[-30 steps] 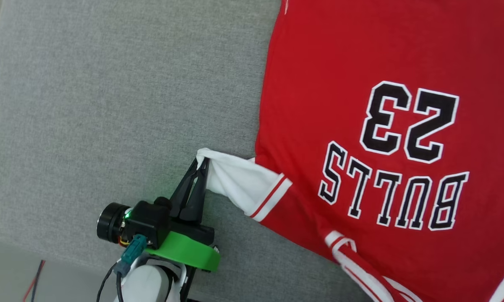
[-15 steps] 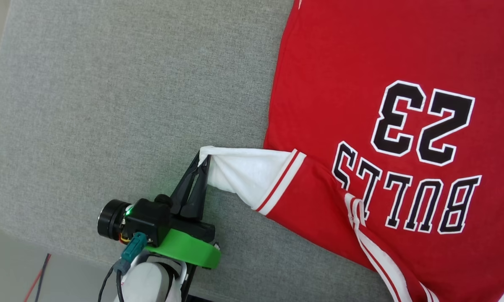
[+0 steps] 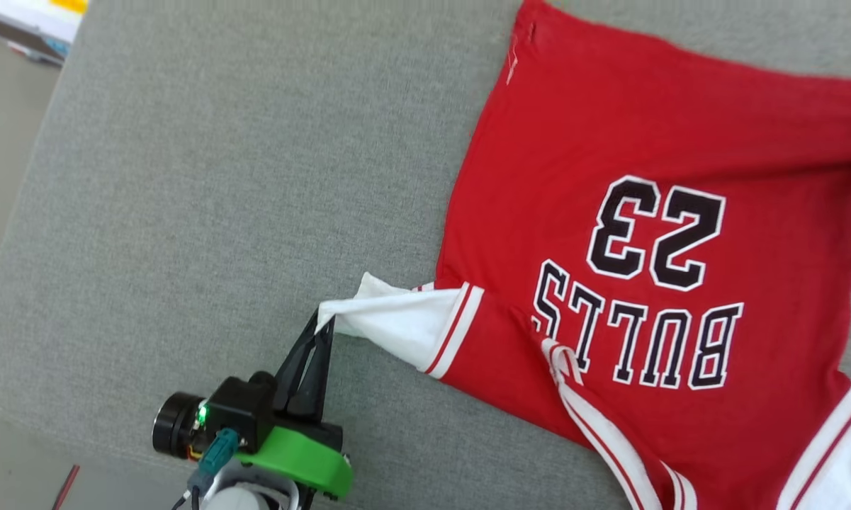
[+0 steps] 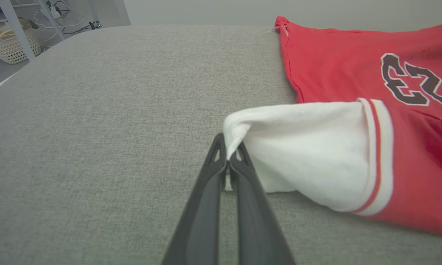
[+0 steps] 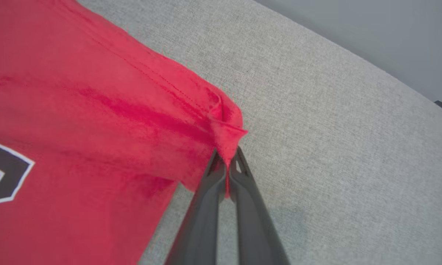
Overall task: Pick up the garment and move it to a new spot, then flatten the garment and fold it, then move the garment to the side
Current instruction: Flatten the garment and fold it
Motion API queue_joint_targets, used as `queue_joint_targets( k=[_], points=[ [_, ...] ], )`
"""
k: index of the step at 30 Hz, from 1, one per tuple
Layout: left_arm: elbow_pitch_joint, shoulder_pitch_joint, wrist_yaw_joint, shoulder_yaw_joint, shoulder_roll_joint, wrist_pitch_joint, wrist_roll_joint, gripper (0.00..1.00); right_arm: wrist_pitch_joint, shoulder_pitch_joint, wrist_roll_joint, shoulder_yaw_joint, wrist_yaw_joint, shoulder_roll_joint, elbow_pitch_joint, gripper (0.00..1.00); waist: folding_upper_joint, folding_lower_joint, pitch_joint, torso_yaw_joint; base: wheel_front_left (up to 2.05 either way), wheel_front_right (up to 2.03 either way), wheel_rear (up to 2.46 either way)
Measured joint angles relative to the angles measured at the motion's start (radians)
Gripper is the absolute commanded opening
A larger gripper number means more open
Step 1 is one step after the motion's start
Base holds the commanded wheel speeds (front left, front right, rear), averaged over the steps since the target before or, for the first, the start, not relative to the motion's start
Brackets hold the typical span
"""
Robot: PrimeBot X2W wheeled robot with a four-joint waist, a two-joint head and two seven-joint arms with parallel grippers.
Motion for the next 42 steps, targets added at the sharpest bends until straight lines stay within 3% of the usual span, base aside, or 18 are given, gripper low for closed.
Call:
queue_joint_targets(
  k=[9, 18, 27, 33, 34, 35, 36, 42],
  points=[
    [0.045, 0.08, -0.005, 0.019, 0.022, 0.0, 0.0, 0.0, -0.151, 0.309, 0.084, -0.001, 0.0, -0.134, -0.133, 0.0, 0.0, -0.0002, -0.15, -0.049, 0.0, 0.0, 0.0],
    [0.077, 0.138, -0.006, 0.046, 0.03, 0.0, -0.001, 0.0, -0.239, 0.705, 0.145, -0.127, 0.0, -0.177, -0.185, 0.0, 0.0, -0.0002, -0.26, -0.126, 0.0, 0.0, 0.0],
    [0.091, 0.159, -0.006, 0.053, 0.032, 0.0, -0.001, 0.0, -0.253, 1.061, 0.156, -0.278, 0.0, -0.079, -0.199, 0.0, 0.0, -0.0002, -0.324, -0.18, 0.0, 0.0, 0.0],
    [0.1, 0.159, -0.008, 0.055, 0.033, 0.0, -0.001, 0.0, -0.261, 1.124, 0.093, -0.348, 0.0, 0.04, -0.204, 0.0, 0.0, -0.0001, -0.322, -0.189, 0.0, 0.0, 0.0],
    [0.102, 0.159, -0.009, 0.056, 0.033, 0.0, -0.001, 0.0, -0.267, 1.124, 0.083, -0.368, 0.0, 0.055, -0.211, 0.67, 0.0, -0.0002, -0.321, -0.189, 0.0, 0.0, 0.0],
    [0.104, 0.159, -0.009, 0.055, 0.033, 0.0, -0.001, 0.0, -0.272, 1.123, 0.073, -0.388, 0.0, 0.066, -0.219, 0.94, 0.0, -0.0002, -0.32, -0.191, 0.0, 0.0, 0.0],
    [0.105, 0.159, -0.01, 0.055, 0.033, 0.0, -0.001, 0.0, -0.275, 1.123, 0.062, -0.401, 0.0, 0.071, -0.227, 1.0, 0.0, -0.0002, -0.32, -0.191, 0.0, 0.0, 0.0],
    [0.108, 0.158, -0.017, 0.051, 0.033, 0.0, 0.001, 0.0, -0.287, 1.105, 0.022, -0.514, 0.0, 0.1, -0.359, 1.0, 0.0, -0.0002, -0.321, -0.193, 0.0, 0.0, 0.0]
  ],
)
